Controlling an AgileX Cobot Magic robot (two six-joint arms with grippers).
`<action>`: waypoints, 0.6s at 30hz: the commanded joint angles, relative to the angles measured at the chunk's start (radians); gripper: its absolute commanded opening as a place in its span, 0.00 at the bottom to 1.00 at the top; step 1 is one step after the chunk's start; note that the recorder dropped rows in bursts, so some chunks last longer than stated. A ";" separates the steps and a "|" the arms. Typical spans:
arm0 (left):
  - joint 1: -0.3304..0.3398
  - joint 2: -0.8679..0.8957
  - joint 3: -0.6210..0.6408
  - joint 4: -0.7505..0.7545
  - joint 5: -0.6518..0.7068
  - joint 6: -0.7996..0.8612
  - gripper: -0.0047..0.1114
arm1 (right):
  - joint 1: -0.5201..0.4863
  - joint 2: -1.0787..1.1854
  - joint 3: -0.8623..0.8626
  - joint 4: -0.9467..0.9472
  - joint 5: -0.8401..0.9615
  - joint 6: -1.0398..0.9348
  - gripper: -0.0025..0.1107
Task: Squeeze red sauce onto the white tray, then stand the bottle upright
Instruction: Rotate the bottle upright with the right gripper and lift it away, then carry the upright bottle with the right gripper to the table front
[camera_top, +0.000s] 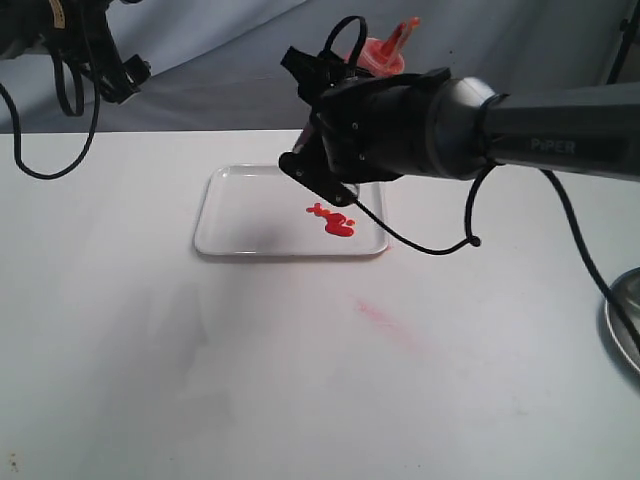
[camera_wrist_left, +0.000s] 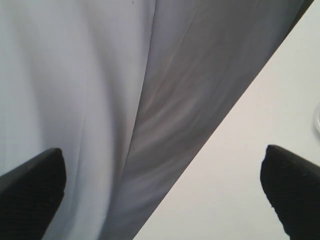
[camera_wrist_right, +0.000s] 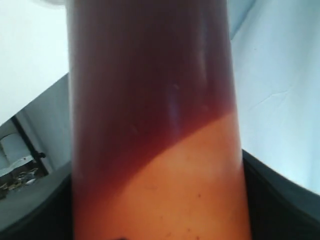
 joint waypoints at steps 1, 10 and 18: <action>0.002 -0.006 -0.004 -0.015 -0.029 -0.012 0.94 | -0.002 -0.105 0.019 0.127 0.063 -0.199 0.02; 0.002 0.032 -0.004 -0.015 -0.035 -0.014 0.94 | -0.023 -0.216 0.216 0.187 0.070 -0.352 0.02; 0.002 0.037 -0.004 -0.015 -0.078 -0.009 0.94 | -0.090 -0.221 0.342 0.175 0.098 -0.360 0.02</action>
